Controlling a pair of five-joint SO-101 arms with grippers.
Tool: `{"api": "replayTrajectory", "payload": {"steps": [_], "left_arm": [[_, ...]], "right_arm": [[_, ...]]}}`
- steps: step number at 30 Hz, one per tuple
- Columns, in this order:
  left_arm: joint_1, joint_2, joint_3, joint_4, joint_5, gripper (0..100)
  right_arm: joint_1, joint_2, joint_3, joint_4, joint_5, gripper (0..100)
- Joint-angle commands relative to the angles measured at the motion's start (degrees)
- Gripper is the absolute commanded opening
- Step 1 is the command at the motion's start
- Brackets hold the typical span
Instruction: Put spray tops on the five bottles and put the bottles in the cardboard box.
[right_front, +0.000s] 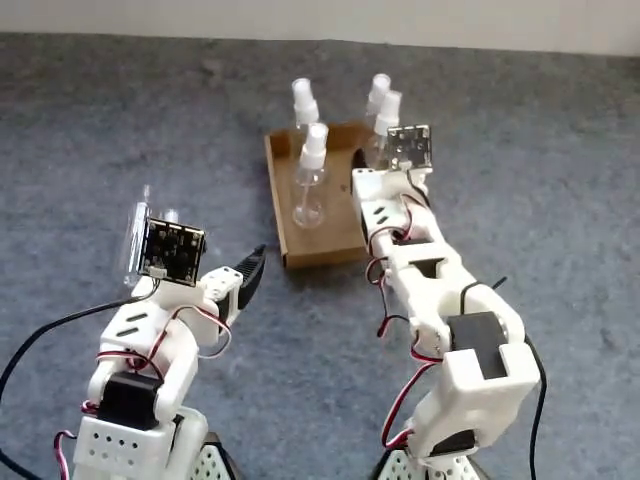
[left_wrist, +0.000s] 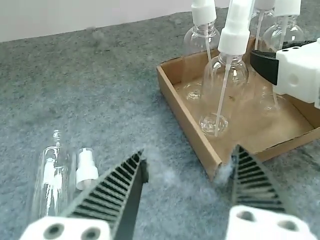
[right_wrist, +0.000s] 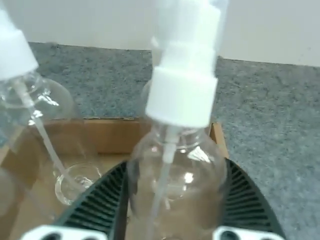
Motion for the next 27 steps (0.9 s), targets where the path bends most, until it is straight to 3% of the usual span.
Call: {"api": "replayTrajectory", "payload": {"steps": [1, 16, 22, 27], "left_arm": [[-0.31, -0.04, -0.22, -1.23, -0.44, 21], [-0.31, -0.04, -0.22, -1.23, -0.44, 21], [-0.31, -0.04, -0.22, -1.23, -0.44, 21], [-0.31, -0.04, -0.22, -1.23, -0.44, 21]], "right_arm": [[0.92, -0.4, -2.59, -1.01, -0.09, 21.5], [1.01, -1.8, -2.33, -0.92, 0.0, 22.4], [0.75, -5.85, -1.98, -0.48, 0.0, 31.7], [1.27, -6.29, -2.24, -0.48, 0.0, 31.7]]}}
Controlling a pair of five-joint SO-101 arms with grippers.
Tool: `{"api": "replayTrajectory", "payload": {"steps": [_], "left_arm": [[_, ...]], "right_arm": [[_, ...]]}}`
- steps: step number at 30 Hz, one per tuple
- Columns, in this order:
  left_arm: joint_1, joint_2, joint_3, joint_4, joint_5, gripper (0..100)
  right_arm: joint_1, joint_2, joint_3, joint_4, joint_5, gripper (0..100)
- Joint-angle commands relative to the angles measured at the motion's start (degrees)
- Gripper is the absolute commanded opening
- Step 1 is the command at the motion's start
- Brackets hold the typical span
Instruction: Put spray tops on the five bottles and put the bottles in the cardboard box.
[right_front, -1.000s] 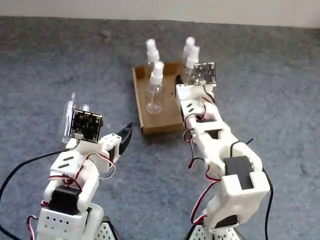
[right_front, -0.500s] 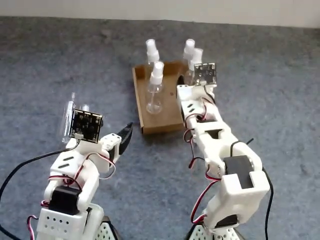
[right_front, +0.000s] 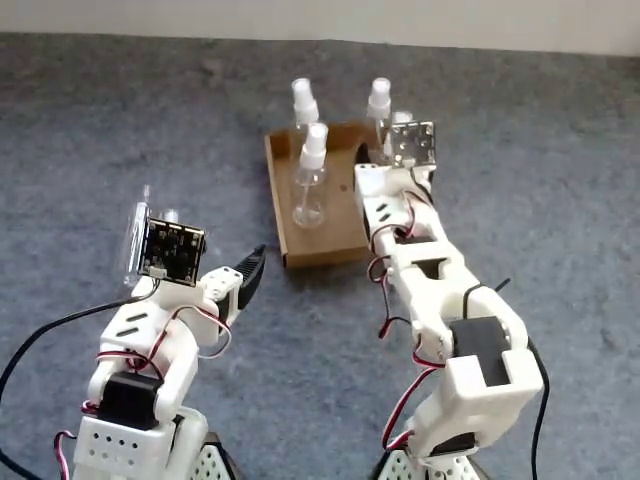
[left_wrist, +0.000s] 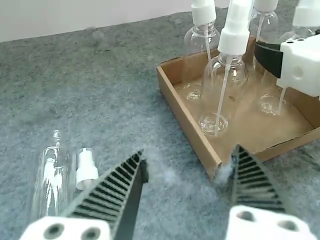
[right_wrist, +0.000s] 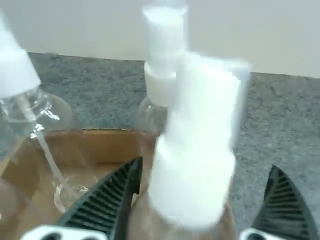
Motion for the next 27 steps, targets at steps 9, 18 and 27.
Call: {"api": "replayTrajectory", "payload": {"steps": [9, 18, 27], "left_arm": [[-0.31, 0.04, -0.22, -1.41, -0.44, 21], [-0.57, 0.04, -0.31, -1.41, -0.44, 21], [-4.35, 1.19, -6.02, 0.0, -1.23, 21]], "right_arm": [[1.36, -12.7, -2.51, 9.89, -0.09, 31.7], [0.84, -28.09, -2.59, 25.98, -0.09, 31.7], [1.01, -37.23, -2.77, 39.43, -0.09, 31.7]]}}
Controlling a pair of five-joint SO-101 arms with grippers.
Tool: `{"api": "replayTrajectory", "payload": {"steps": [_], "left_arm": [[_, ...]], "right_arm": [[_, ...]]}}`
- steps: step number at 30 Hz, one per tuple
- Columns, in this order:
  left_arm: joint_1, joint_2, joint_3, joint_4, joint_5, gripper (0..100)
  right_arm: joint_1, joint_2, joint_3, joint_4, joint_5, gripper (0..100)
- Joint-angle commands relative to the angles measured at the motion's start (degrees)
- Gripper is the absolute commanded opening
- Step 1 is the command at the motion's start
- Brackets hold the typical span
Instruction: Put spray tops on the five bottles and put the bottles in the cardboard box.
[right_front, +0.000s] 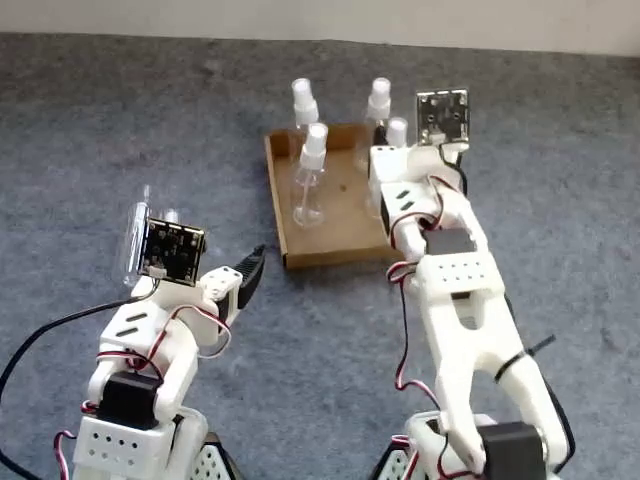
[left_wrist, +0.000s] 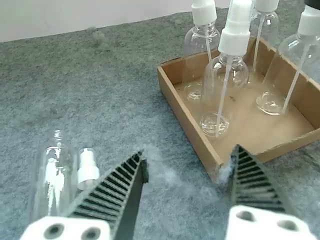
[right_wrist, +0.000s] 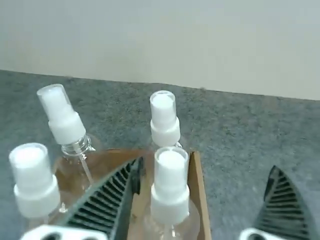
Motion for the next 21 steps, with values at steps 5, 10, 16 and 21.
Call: {"api": "replayTrajectory", "payload": {"steps": [5, 10, 16, 21], "left_arm": [[-11.21, 16.13, -21.14, 8.88, -4.13, 21], [-17.36, 38.37, -40.66, 22.86, -9.41, 21], [-25.1, 58.24, -60.09, 35.52, -16.35, 21], [-29.23, 65.54, -65.54, 38.24, -20.31, 21]], "right_arm": [[-0.13, -11.47, -2.77, 21.23, -0.09, 31.7], [-0.04, -17.8, -2.33, 37.67, 0.09, 31.7], [0.13, -22.29, -1.98, 55.16, 17.67, 31.7], [4.44, -26.42, 2.15, 59.3, 20.13, 31.7]]}}
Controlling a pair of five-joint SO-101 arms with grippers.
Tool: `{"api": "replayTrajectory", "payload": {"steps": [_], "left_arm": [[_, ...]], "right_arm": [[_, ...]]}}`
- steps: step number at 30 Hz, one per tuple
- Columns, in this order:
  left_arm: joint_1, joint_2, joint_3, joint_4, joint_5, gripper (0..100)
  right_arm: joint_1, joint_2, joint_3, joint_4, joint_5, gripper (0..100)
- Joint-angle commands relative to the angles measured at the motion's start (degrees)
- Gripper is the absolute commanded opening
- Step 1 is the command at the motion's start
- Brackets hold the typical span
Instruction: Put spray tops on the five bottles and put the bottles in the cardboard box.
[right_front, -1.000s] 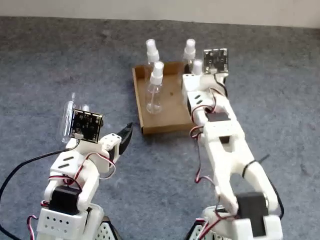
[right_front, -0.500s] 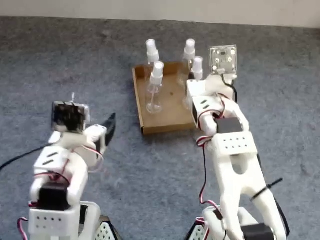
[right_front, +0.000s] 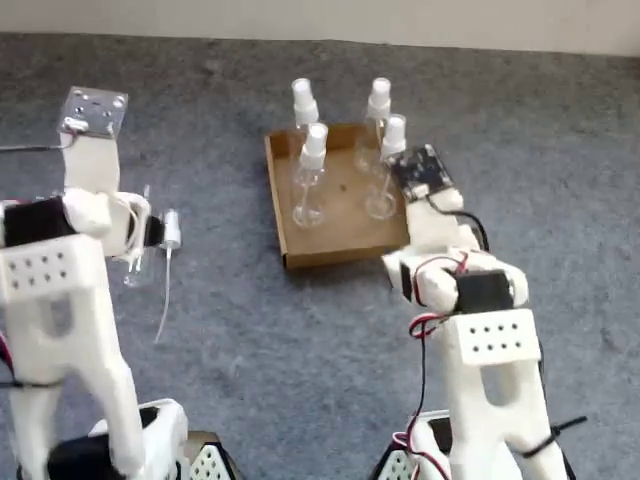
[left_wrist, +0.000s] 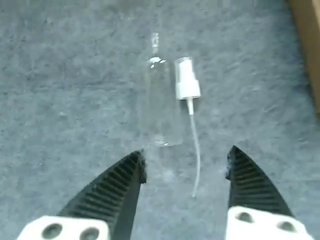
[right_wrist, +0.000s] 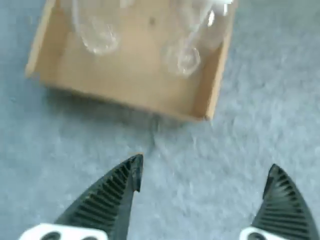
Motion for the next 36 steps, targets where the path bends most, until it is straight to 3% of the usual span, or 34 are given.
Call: {"api": "replayTrajectory", "payload": {"steps": [1, 9, 14, 27, 36], "left_arm": [[-4.18, 5.05, -6.02, 1.67, -3.43, 21], [-7.34, 11.38, -6.29, 1.14, -6.86, 21], [-6.73, 20.09, -13.14, 1.58, -6.68, 21], [2.15, 45.67, -35.03, 0.44, -6.59, 21], [7.52, 56.75, -38.81, 0.0, -6.59, 21]], "right_arm": [[2.95, -4.44, 2.68, 1.27, 1.67, 31.7], [4.09, -8.66, 16.04, 1.27, 1.76, 31.7], [4.18, -8.92, 20.0, 1.27, 1.76, 31.7], [4.0, -8.92, 25.54, 0.22, 1.76, 31.7], [4.0, -8.92, 25.71, -1.1, 1.76, 31.7]]}}
